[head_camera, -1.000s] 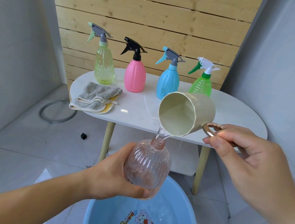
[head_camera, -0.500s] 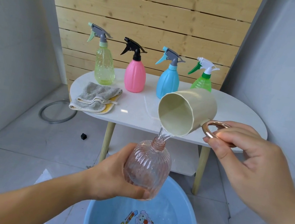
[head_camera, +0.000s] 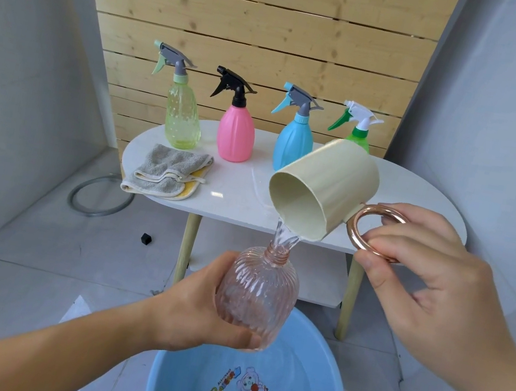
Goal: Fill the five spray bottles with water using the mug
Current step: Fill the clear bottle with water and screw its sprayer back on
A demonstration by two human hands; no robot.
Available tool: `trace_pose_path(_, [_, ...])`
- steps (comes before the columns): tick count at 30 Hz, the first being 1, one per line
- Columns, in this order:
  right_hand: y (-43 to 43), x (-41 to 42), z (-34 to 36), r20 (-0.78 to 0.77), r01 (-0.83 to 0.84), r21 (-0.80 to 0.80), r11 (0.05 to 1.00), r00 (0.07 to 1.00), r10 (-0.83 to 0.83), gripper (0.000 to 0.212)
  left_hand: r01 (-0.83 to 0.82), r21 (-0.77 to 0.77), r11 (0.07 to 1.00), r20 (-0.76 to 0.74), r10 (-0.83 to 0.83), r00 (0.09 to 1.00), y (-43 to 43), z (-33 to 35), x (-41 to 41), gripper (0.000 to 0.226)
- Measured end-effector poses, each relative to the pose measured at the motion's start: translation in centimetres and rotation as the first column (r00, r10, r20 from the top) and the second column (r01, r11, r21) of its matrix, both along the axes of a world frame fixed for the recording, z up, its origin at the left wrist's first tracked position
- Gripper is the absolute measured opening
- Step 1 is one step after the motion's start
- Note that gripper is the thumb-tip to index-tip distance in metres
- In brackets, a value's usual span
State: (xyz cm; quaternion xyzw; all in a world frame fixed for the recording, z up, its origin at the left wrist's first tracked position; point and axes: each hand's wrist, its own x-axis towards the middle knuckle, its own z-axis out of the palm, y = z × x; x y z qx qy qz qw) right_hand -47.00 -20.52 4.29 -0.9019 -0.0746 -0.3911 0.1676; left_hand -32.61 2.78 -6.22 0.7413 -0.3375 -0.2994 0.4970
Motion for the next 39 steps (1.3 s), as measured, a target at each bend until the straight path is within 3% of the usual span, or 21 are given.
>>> trace_pose_path(8, [-0.1, 0.2, -0.5, 0.081, -0.016, -0.268, 0.963, 0.996, 0.039, 0.013, -0.002, -0.011, 1.000, -0.008, 0.002, 1.000, 0.0, 0.3, -0.2, 0.094])
trace_pose_path(11, [-0.1, 0.2, -0.7, 0.077, -0.035, -0.286, 0.958, 0.995, 0.060, 0.012, -0.007, -0.015, 1.000, -0.001, 0.007, 1.000, 0.0, 0.4, -0.3, 0.095])
trace_pose_path(13, [0.2, 0.3, -1.0, 0.052, -0.040, -0.171, 0.984, 0.997, 0.049, 0.016, -0.012, -0.021, 1.000, -0.007, 0.012, 1.000, 0.1, 0.5, -0.3, 0.095])
trace_pose_path(15, [0.7, 0.3, -1.2, -0.044, -0.016, 0.134, 0.991, 0.999, 0.022, 0.022, -0.018, -0.032, 0.999, -0.026, 0.017, 1.000, 0.1, 0.5, -0.2, 0.096])
trace_pose_path(17, [0.8, 0.5, -1.4, -0.188, 0.065, 0.502, 0.862, 0.981, 0.035, 0.020, -0.021, -0.038, 0.999, -0.039, 0.019, 0.999, 0.3, 0.7, -0.3, 0.095])
trace_pose_path(18, [0.6, 0.7, -1.8, -0.254, 0.110, 0.611, 0.784, 0.965, 0.062, 0.019, -0.021, -0.043, 0.999, -0.048, 0.019, 0.999, 0.4, 0.8, -0.3, 0.095])
trace_pose_path(24, [-1.4, 3.0, -9.2, -0.400, 0.288, 0.885, 0.365, 0.872, 0.281, 0.032, -0.068, -0.071, 0.995, -0.131, 0.058, 0.990, 1.1, 0.7, -0.5, 0.103])
trace_pose_path(26, [-1.7, 3.5, -12.4, -0.507, 0.402, 0.853, 0.334, 0.792, 0.339, 0.031, -0.068, -0.080, 0.994, -0.145, 0.056, 0.988, 1.2, 0.6, -0.6, 0.104])
trace_pose_path(28, [-2.2, 3.9, -16.3, -0.619, 0.485, 0.780, 0.395, 0.690, 0.375, 0.031, -0.076, -0.069, 0.995, -0.147, 0.065, 0.987, 1.2, 0.5, -0.5, 0.104])
trace_pose_path(32, [-3.1, 5.0, -23.6, -0.838, 0.534, 0.503, 0.679, 0.492, 0.235, 0.040, -0.078, -0.025, 0.997, -0.129, 0.074, 0.989, 1.1, -0.2, -0.2, 0.107])
trace_pose_path(36, [-2.5, 6.1, -29.0, -0.853, 0.418, 0.357, 0.835, 0.510, 0.110, 0.045, -0.068, -0.001, 0.998, -0.150, 0.067, 0.986, 0.9, -1.1, -0.2, 0.098])
trace_pose_path(39, [-2.3, 6.3, -33.1, -0.853, 0.229, 0.226, 0.947, 0.516, 0.079, 0.039, -0.064, -0.003, 0.998, -0.135, 0.063, 0.989, 0.8, -1.8, -0.2, 0.097])
